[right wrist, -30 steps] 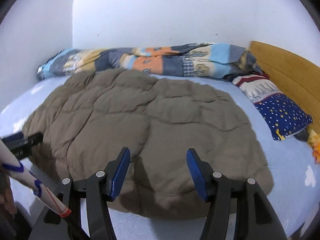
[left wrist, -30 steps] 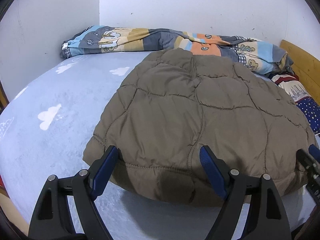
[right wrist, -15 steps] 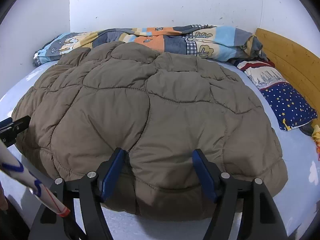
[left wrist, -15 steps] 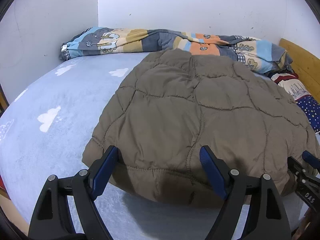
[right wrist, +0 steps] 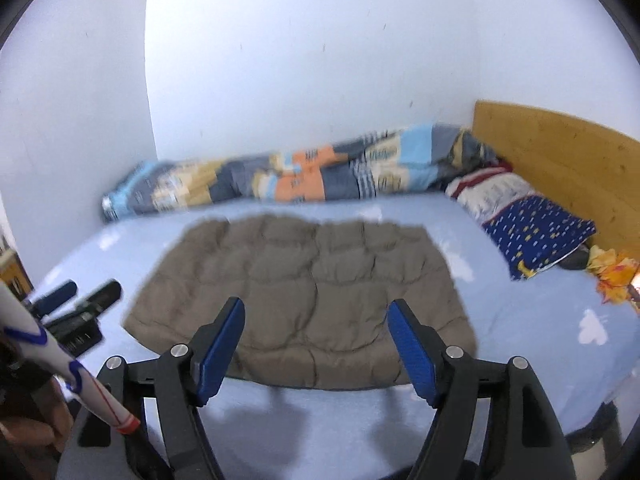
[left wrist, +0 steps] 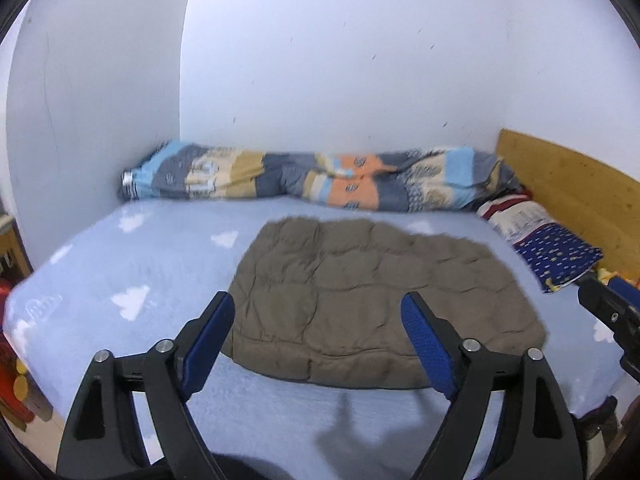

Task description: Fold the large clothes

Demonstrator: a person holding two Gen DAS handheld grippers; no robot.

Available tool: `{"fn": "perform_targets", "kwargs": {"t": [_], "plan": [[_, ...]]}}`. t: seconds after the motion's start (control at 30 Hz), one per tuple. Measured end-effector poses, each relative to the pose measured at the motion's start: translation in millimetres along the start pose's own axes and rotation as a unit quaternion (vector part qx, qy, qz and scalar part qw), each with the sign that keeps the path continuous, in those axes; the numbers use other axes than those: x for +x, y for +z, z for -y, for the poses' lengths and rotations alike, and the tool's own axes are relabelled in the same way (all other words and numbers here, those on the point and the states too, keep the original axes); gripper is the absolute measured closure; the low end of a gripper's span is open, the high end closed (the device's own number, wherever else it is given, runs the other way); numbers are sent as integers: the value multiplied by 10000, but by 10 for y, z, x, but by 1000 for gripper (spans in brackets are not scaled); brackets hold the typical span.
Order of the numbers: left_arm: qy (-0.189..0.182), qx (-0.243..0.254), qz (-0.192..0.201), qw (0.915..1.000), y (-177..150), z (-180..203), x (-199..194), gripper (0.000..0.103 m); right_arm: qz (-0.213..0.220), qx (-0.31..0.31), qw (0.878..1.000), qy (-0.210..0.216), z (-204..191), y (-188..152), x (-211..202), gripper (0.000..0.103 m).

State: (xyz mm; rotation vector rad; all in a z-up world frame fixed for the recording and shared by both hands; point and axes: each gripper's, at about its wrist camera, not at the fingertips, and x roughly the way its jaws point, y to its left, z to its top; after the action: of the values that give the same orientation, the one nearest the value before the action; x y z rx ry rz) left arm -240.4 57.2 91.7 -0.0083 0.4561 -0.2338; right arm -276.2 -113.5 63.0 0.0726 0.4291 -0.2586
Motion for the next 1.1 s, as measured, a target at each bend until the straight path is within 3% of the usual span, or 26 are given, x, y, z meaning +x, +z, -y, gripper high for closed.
{"fn": "perform_targets", "kwargs": {"t": [0.13,0.3,0.53,0.6,0.7,0.83,0.93,1.1], "plan": [[-11,192,318,9993,123,123,-551,10,410,-75,9991,27,-36,161,-569,13],[11,216,204,9996,120,110,-683,9,829,-116,9964,149,-180,182,-1006,5],[306,88,34,9995,66,53,-571,9,606,-129,9980,135,-249,107,-894,3],[627,168,17,9979,58,83,-560,9,550,-126,9984,96,-247,88,-859,3],[814,346,-72,9961,37,124,-533,9,612,-186,9980,22,-257,82,-854,3],[713,590,-367,9950,-9,143,-466,9,579,-229,9981,8,-288,63,-796,3],[817,678,-355,9937,-49,125,-423,9,475,-253,9986,4,-309,26,-728,3],[670,471,-518,9953,-87,30,-336,9,350,-255,9991,-8,-308,-5,-632,3]]}}
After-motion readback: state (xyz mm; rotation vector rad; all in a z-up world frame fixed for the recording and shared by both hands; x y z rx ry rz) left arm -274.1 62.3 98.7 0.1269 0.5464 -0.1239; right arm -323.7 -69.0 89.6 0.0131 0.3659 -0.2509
